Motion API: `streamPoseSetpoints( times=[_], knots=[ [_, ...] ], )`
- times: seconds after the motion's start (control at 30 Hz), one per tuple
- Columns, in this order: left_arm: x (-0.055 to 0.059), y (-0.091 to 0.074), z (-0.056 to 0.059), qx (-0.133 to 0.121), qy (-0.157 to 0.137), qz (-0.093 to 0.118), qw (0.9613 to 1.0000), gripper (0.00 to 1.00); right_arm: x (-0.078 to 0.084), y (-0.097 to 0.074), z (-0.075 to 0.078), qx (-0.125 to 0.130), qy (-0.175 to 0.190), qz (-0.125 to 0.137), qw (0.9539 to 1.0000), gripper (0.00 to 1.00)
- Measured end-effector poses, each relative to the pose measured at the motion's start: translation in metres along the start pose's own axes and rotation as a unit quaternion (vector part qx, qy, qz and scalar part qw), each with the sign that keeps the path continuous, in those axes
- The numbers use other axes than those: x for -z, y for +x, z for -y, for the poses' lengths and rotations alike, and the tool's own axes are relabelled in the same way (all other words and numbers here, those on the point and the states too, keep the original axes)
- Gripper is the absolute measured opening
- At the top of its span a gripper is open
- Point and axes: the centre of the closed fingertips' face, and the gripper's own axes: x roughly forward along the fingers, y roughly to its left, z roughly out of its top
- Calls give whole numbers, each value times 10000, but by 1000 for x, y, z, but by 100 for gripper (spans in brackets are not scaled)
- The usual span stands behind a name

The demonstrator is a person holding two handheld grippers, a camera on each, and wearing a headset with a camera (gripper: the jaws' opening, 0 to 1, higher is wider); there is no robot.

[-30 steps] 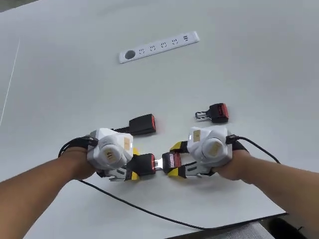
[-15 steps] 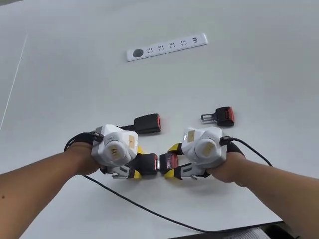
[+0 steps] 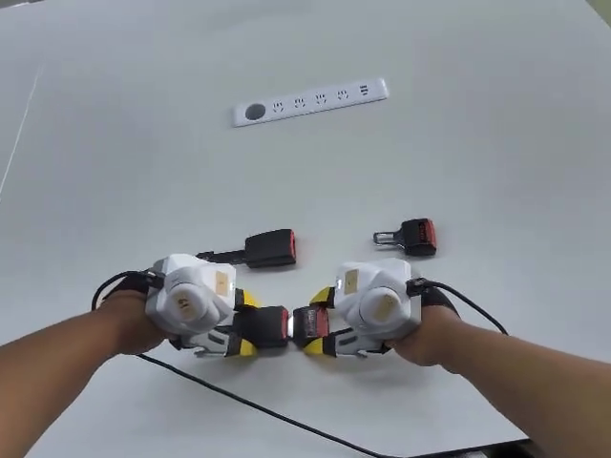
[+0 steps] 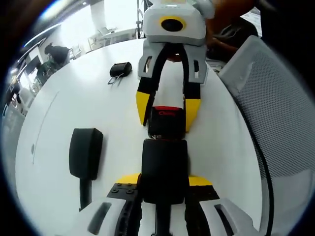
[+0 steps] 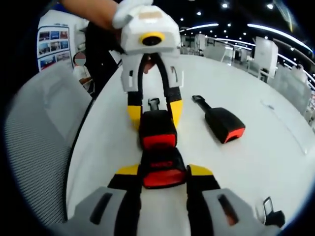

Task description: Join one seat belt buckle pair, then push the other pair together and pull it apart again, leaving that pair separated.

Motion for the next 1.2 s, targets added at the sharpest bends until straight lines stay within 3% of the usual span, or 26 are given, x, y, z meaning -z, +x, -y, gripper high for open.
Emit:
streamPoseSetpoints(
  times=[0.2, 0.4, 0.7, 1.0, 1.2],
  knots=[
    [0, 0, -1, 11, -129, 267, 9996, 33, 1, -1, 0, 53, 87, 220, 9997, 33],
    [-1, 1, 0, 31, -100, 420, 9991, 33, -1, -2, 0, 67, 80, 376, 9992, 33],
    [-3, -1, -3, 52, -323, 693, 9971, 33, -1, -3, 1, 107, 219, 587, 9980, 33],
    [-3, -1, -2, -21, -303, 809, 9963, 33, -2, -4, 0, 252, 98, 660, 9975, 33],
    [-2, 0, -2, -98, -336, 893, 9954, 33, -2, -4, 0, 230, 240, 752, 9966, 33]
  ],
)
